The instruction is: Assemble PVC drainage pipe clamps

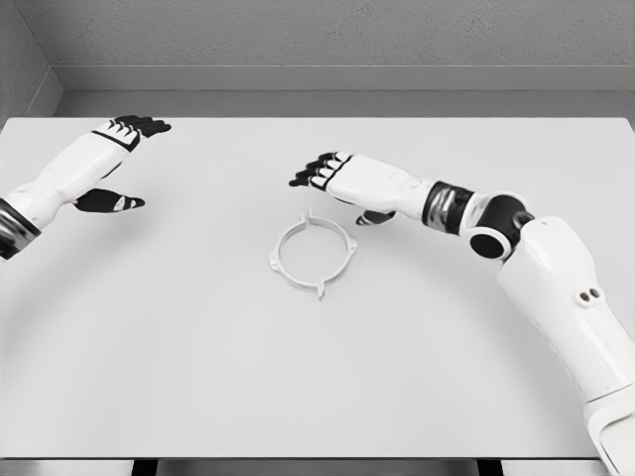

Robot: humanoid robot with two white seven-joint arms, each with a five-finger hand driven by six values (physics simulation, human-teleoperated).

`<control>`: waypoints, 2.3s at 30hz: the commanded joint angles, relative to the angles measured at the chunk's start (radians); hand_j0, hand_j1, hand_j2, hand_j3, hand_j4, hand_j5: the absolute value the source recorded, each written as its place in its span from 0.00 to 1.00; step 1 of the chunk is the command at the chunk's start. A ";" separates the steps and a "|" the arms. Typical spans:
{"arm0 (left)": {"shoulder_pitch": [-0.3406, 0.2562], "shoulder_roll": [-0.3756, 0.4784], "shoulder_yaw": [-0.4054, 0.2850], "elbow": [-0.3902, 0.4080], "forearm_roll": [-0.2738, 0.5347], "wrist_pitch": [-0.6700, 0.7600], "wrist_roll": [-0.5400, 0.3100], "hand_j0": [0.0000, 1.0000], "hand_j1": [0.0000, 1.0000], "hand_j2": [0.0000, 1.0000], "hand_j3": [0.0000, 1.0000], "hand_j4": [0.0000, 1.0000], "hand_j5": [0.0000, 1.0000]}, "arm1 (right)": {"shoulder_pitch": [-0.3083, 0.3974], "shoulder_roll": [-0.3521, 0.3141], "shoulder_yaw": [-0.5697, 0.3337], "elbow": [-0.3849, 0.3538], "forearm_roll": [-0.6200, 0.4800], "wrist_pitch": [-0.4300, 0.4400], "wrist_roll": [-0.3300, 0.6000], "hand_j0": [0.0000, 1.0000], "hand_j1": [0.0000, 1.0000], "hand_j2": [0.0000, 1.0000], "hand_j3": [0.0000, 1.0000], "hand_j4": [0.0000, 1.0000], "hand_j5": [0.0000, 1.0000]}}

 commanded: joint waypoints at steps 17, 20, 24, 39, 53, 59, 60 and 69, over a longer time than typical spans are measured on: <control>-0.003 0.002 -0.001 0.004 0.007 0.000 0.001 1.00 1.00 1.00 1.00 1.00 1.00 | -0.020 0.033 0.019 0.088 -0.003 0.002 -0.002 1.00 1.00 1.00 1.00 1.00 1.00; -0.003 0.000 -0.001 0.004 0.005 0.000 0.001 1.00 1.00 1.00 1.00 1.00 1.00 | -0.021 0.037 0.028 0.088 -0.003 0.002 -0.002 1.00 1.00 1.00 1.00 1.00 1.00; -0.003 0.000 -0.001 0.004 0.005 0.000 0.001 1.00 1.00 1.00 1.00 1.00 1.00 | -0.021 0.040 0.033 0.082 -0.003 0.002 -0.002 1.00 1.00 1.00 1.00 1.00 1.00; -0.005 0.000 -0.001 0.008 0.005 0.000 0.001 1.00 1.00 1.00 1.00 1.00 1.00 | -0.031 0.040 0.032 0.057 -0.003 0.002 0.006 1.00 1.00 1.00 1.00 1.00 1.00; -0.008 -0.001 -0.001 0.013 0.005 0.000 0.001 1.00 1.00 1.00 1.00 1.00 1.00 | -0.031 0.056 0.035 0.055 -0.003 0.002 0.018 1.00 1.00 1.00 1.00 1.00 1.00; -0.008 -0.001 -0.001 0.013 0.005 0.000 0.001 1.00 1.00 1.00 1.00 1.00 1.00 | -0.058 0.045 -0.017 0.054 -0.016 0.002 0.016 1.00 1.00 1.00 1.00 1.00 1.00; -0.008 -0.001 -0.001 0.013 0.005 0.000 0.001 1.00 1.00 1.00 1.00 1.00 1.00 | -0.067 0.043 -0.067 0.051 -0.021 0.002 0.018 1.00 1.00 1.00 1.00 1.00 1.00; -0.009 0.008 0.002 0.027 0.007 0.000 0.004 1.00 1.00 1.00 1.00 1.00 1.00 | 0.121 -0.567 -0.275 -0.317 -0.567 0.002 0.021 1.00 1.00 1.00 1.00 1.00 1.00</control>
